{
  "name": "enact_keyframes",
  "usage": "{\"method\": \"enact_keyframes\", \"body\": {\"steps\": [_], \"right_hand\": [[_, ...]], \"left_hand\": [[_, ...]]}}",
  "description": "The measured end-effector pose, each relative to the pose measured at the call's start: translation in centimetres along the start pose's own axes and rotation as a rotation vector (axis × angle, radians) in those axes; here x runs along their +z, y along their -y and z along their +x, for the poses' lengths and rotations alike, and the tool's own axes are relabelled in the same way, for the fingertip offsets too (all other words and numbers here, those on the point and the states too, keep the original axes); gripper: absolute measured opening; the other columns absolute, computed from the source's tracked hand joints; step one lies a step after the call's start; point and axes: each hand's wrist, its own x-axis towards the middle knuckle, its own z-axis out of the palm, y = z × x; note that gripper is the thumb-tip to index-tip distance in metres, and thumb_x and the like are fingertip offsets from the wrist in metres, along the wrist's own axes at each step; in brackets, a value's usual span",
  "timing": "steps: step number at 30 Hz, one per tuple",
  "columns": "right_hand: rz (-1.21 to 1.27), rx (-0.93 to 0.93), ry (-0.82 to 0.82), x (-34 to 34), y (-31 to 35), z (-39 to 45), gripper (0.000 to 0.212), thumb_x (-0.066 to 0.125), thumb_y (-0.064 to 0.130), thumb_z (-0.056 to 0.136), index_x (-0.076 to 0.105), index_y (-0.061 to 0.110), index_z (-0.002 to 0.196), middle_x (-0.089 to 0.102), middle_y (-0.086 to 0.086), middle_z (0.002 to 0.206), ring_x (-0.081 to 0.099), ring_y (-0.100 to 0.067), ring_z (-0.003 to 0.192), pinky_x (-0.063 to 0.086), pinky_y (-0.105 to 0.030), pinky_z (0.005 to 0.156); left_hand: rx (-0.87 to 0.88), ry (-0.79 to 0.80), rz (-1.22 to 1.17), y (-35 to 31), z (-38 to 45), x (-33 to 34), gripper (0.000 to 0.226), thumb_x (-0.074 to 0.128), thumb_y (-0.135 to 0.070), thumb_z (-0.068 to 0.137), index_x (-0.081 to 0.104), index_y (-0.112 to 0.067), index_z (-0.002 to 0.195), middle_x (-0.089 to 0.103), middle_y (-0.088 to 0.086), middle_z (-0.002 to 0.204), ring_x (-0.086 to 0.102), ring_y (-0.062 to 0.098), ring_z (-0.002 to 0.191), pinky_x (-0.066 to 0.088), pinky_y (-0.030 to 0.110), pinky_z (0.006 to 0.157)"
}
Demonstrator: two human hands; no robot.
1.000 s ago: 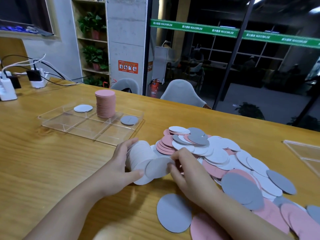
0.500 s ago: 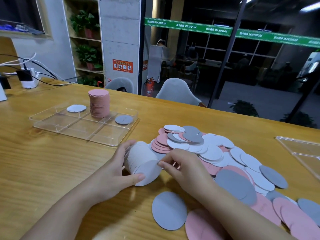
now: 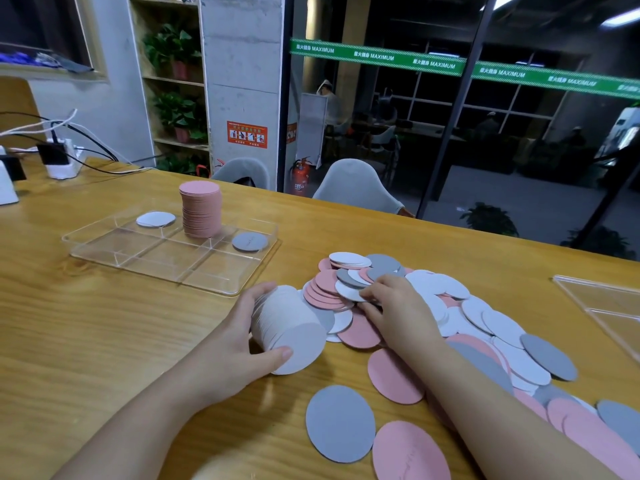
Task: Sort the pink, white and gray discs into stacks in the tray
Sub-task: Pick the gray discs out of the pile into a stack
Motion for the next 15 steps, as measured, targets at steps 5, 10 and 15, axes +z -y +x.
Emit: {"method": "enact_keyframes", "body": {"steps": [5,10,15], "right_hand": [[0.092,-0.078,-0.084,-0.4,-0.2,-0.4,0.009,0.063,0.015,0.087,0.069,0.009,0.086,0.060,-0.003,0.084,0.053,-0.020,0.083,0.043,-0.028,0.069],[0.403,-0.160,-0.088,-2.8,1.0,-2.1,0.012,0.040,0.031,0.094,0.049,0.027,0.087,0.048,0.009,0.082,0.044,-0.001,0.079,0.034,-0.008,0.069],[0.342,-0.302,0.062,-2.2,2.2,-3.9,0.008,0.034,0.032,0.092,0.043,0.032,0.092,0.043,0.014,0.084,0.041,0.003,0.079,0.038,-0.017,0.072]], "left_hand": [[-0.004,-0.014,0.018,-0.1,0.0,-0.1,0.076,0.067,-0.054,0.055,0.022,-0.072,0.114,0.037,-0.043,0.121,0.042,-0.014,0.116,0.036,0.020,0.100],[-0.006,-0.012,0.018,-0.1,0.0,0.0,0.076,0.066,-0.056,0.056,0.021,-0.072,0.114,0.035,-0.043,0.124,0.040,-0.014,0.119,0.035,0.022,0.102],[-0.017,-0.001,0.006,0.1,-0.1,-0.1,0.083,0.071,-0.060,0.055,0.019,-0.071,0.119,0.034,-0.037,0.132,0.039,-0.009,0.124,0.034,0.027,0.108]]}}
